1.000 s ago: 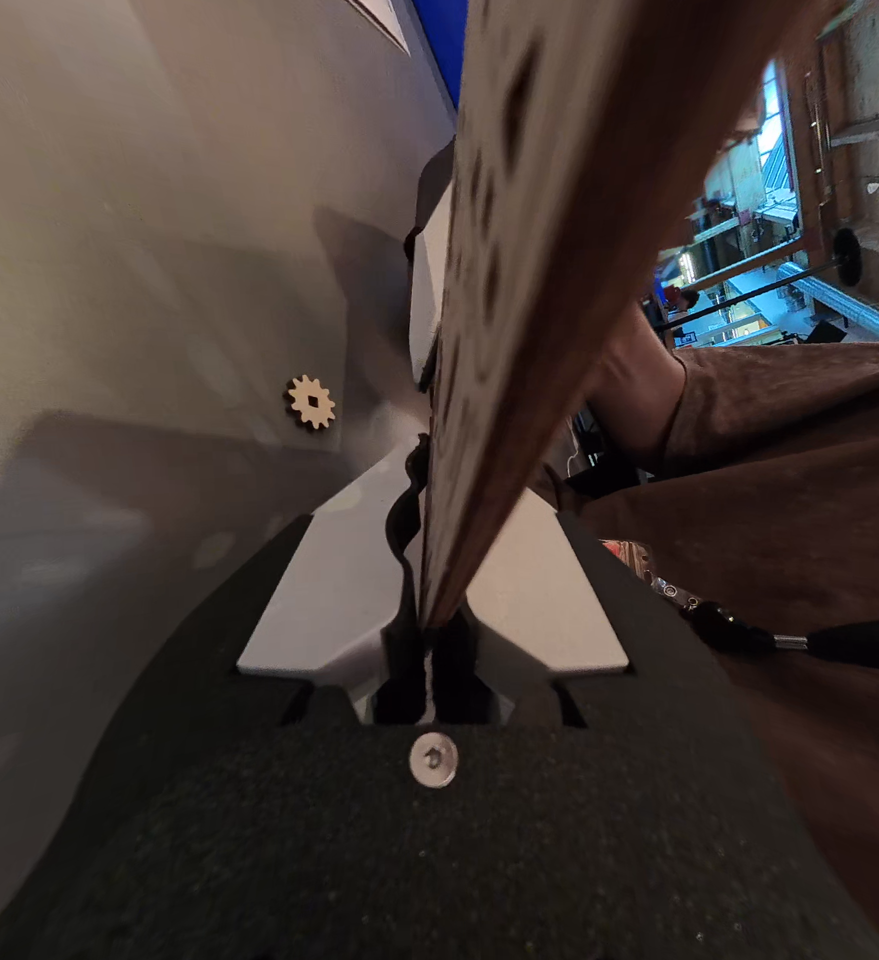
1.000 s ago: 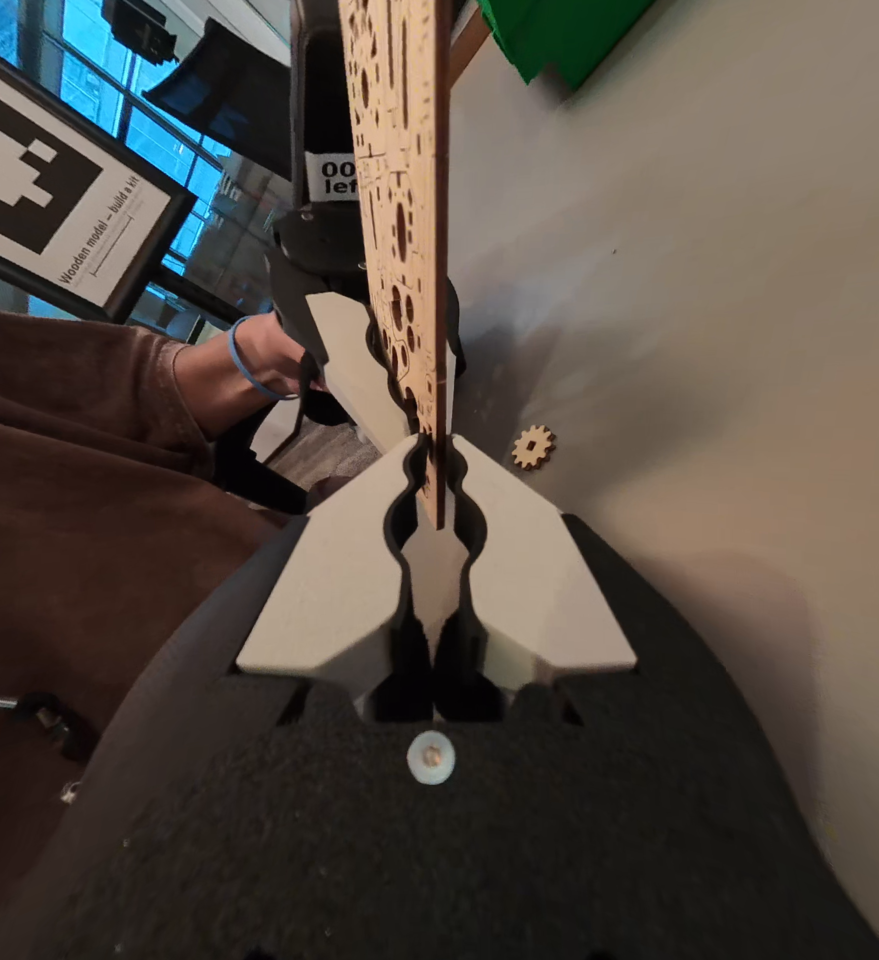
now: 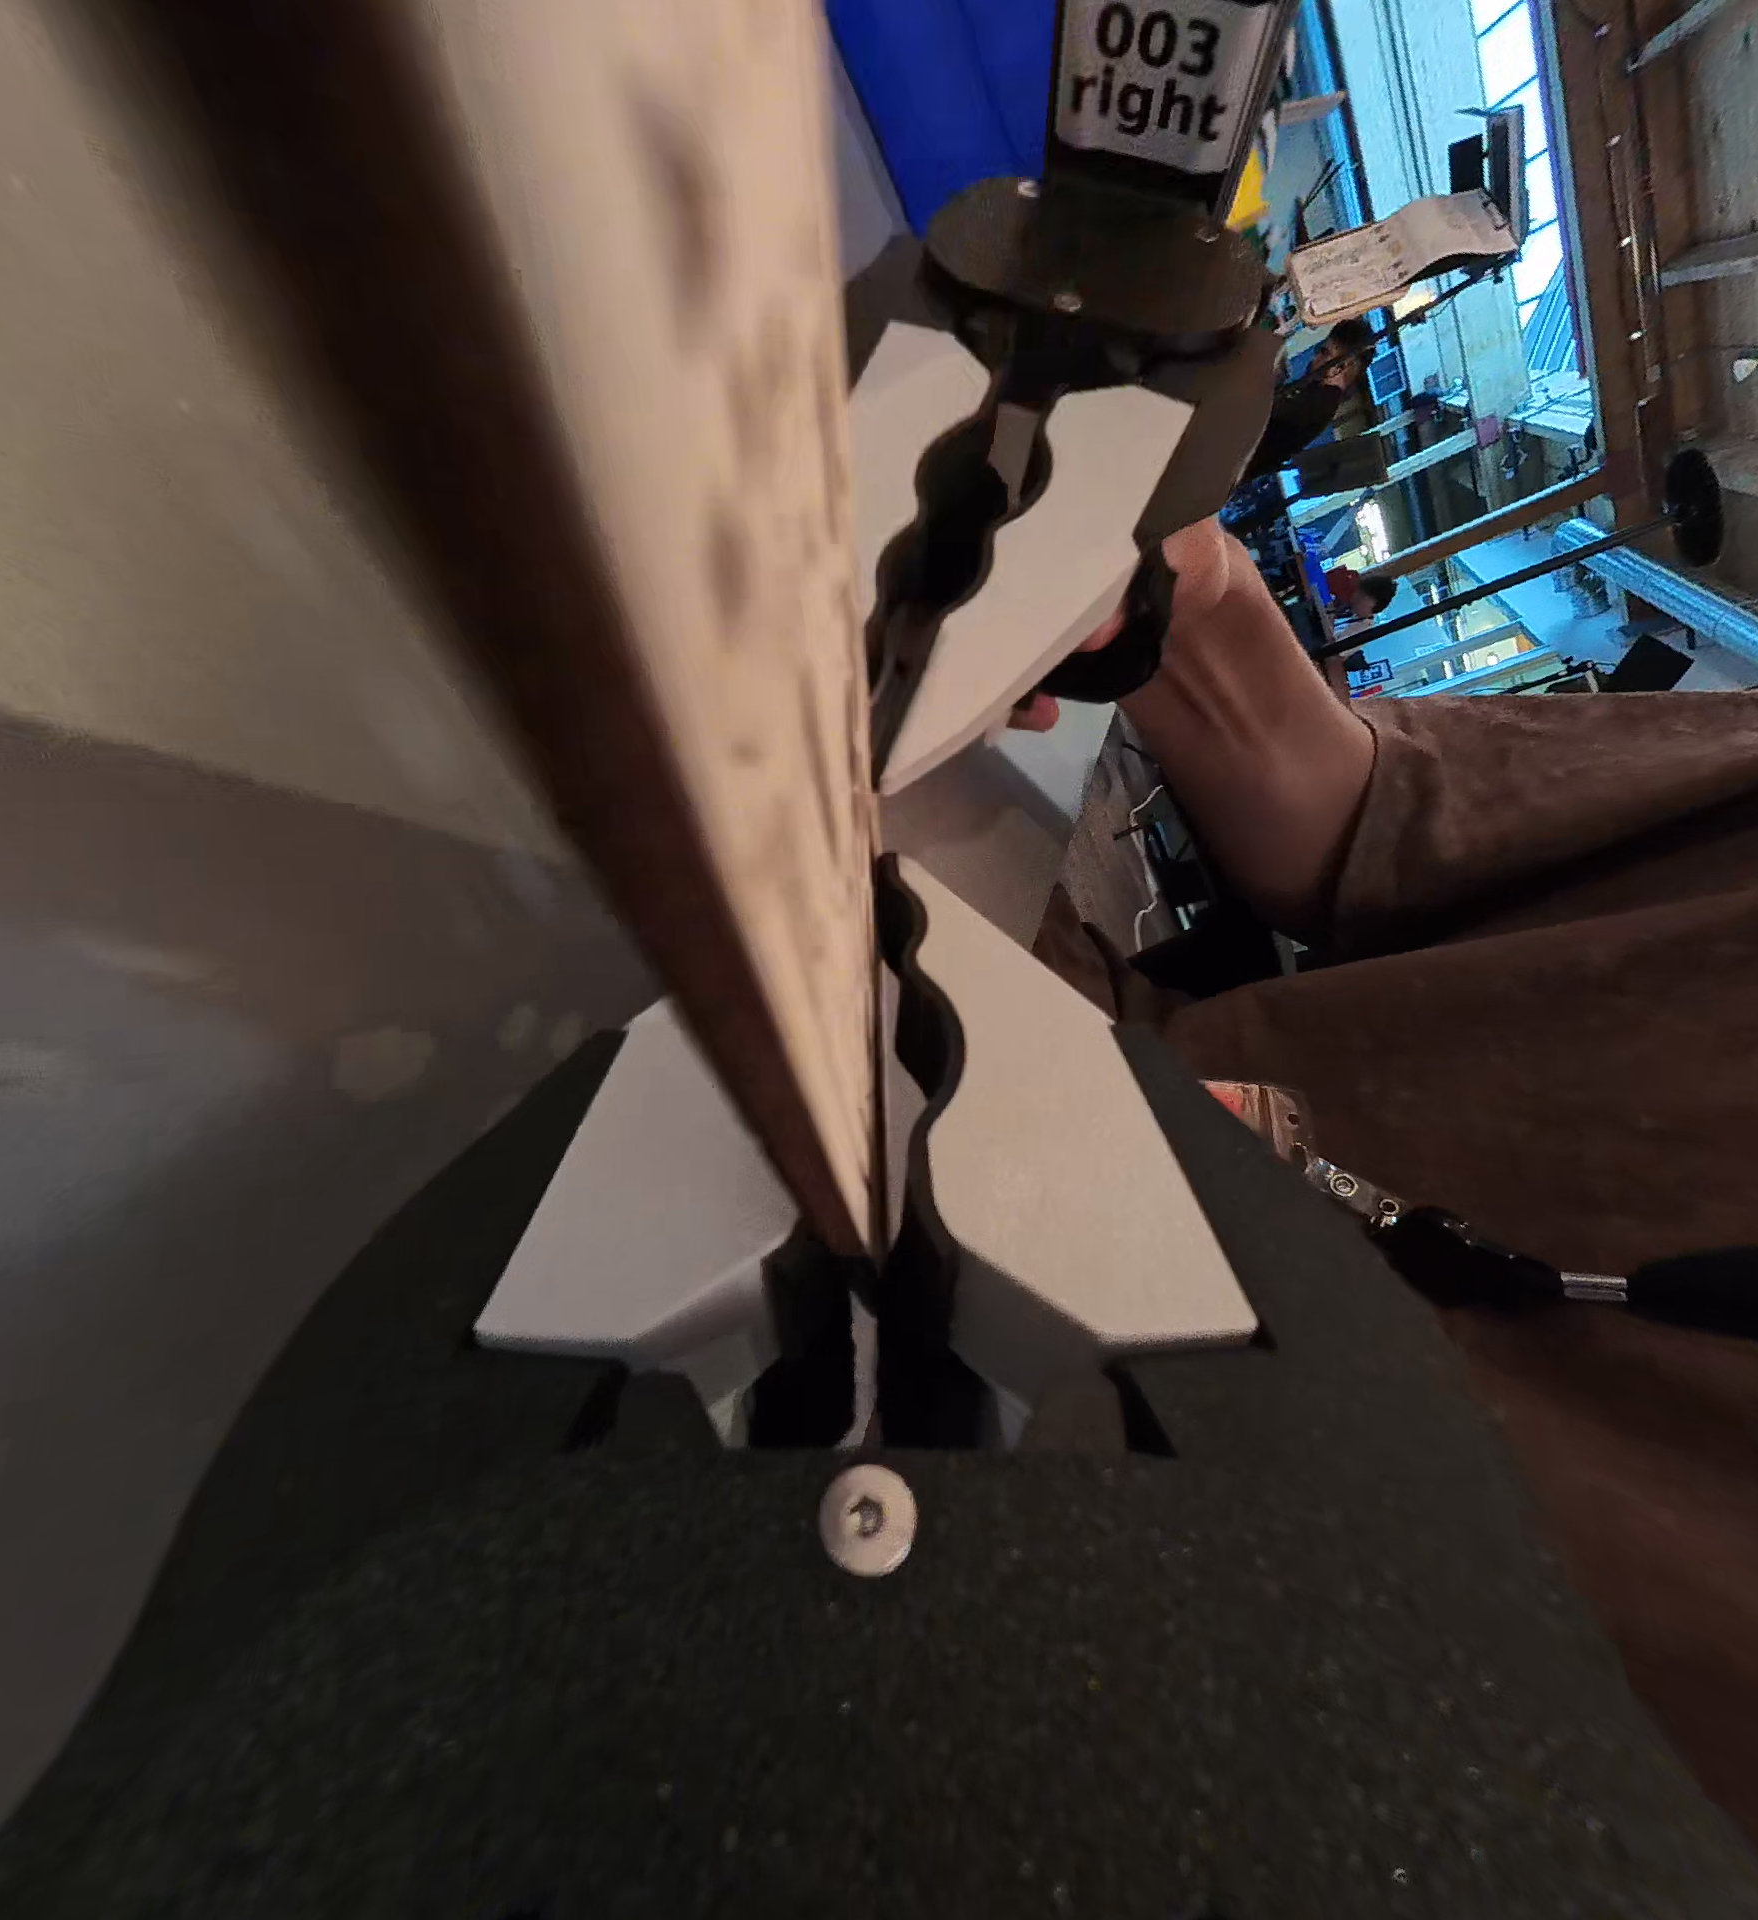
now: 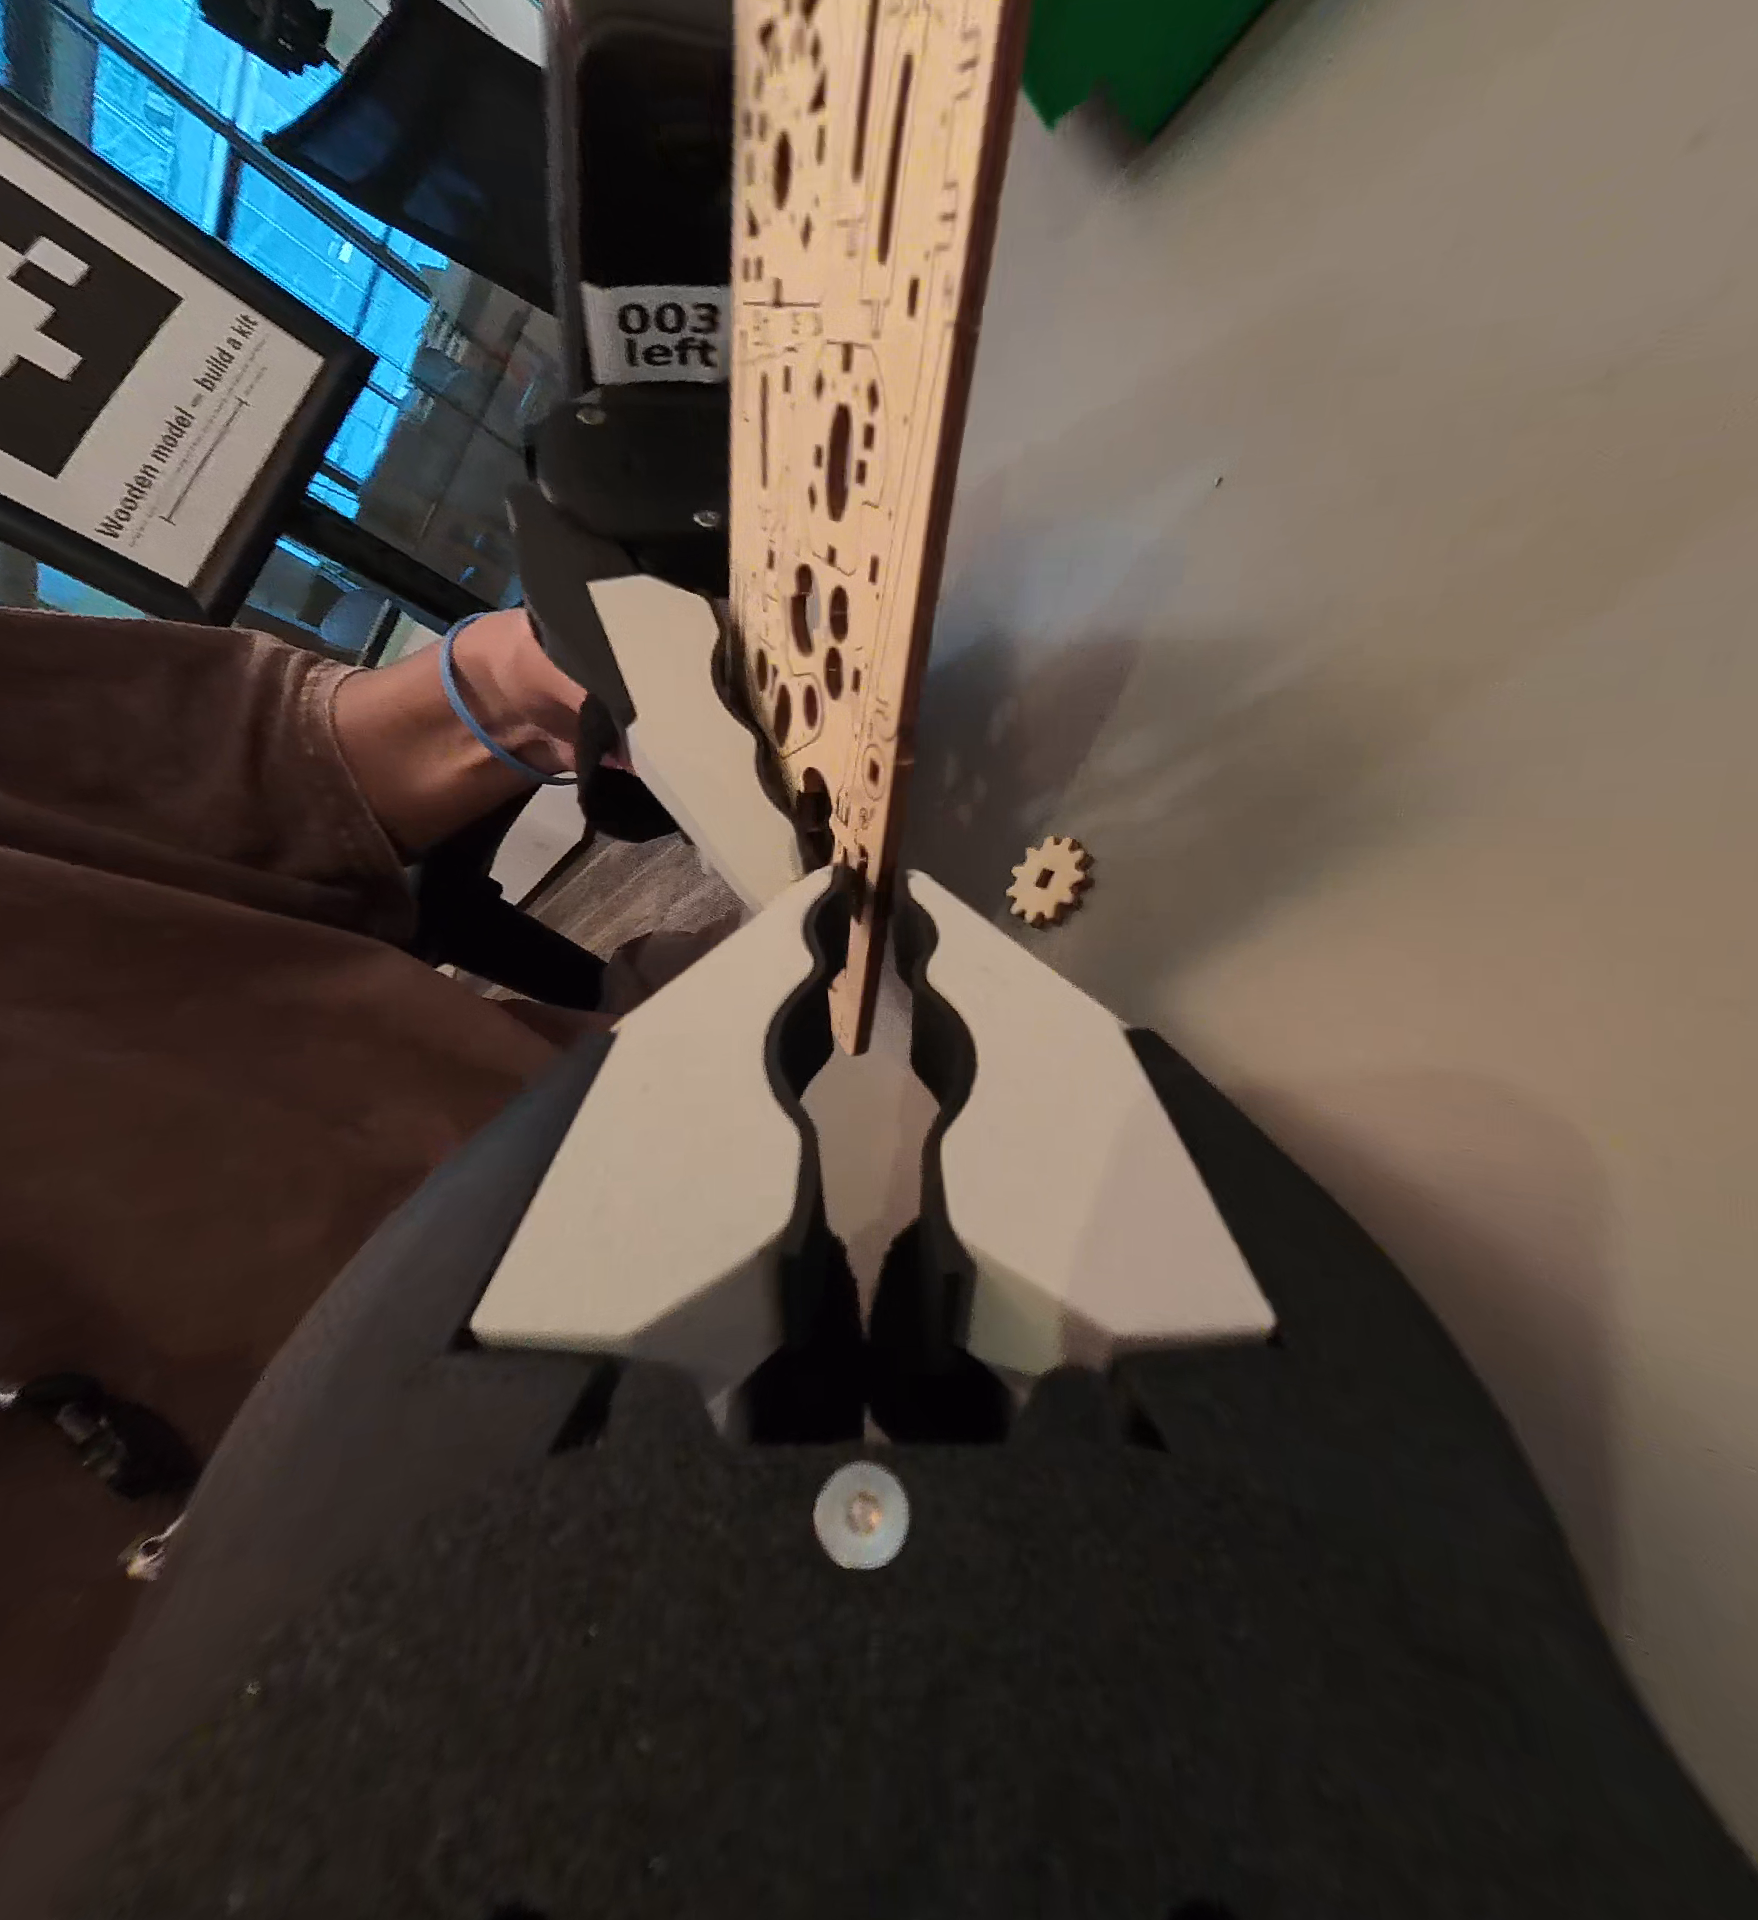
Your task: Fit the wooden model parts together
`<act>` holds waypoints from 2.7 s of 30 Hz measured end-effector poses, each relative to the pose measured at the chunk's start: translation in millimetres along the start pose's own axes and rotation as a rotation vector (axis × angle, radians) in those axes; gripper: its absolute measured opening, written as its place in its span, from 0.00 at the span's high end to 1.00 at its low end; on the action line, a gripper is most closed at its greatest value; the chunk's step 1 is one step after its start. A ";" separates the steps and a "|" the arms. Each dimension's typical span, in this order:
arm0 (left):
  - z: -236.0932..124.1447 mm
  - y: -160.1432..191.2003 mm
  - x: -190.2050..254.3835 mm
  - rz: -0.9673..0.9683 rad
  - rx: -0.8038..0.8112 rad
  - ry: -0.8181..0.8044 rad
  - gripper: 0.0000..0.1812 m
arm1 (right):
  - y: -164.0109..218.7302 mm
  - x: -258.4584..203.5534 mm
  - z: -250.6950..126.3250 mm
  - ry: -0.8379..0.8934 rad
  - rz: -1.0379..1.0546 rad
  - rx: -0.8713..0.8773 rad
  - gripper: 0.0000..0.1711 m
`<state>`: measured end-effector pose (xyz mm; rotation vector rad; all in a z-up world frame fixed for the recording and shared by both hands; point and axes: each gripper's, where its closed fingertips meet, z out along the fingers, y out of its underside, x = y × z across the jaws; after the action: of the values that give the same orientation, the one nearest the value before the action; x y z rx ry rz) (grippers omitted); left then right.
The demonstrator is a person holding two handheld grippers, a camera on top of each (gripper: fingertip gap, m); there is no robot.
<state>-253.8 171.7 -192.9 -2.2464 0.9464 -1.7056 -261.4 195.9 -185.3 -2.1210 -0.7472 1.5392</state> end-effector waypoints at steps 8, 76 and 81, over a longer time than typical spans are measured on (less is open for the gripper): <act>1.4 4.0 -14.5 0.020 -0.022 -0.119 0.97 | 5.6 16.0 7.8 0.175 0.004 -0.018 0.95; -42.4 -67.2 24.6 -0.042 0.442 0.112 0.99 | -50.9 -25.6 -5.0 -0.114 0.263 0.375 0.97; -37.0 -63.0 14.6 0.016 0.418 -0.012 0.98 | -44.0 -12.6 -3.3 0.058 0.183 0.329 0.96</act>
<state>-261.4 221.6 -138.1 -1.9654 0.5385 -1.6923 -269.2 221.7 -148.2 -2.0175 -0.2621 1.5603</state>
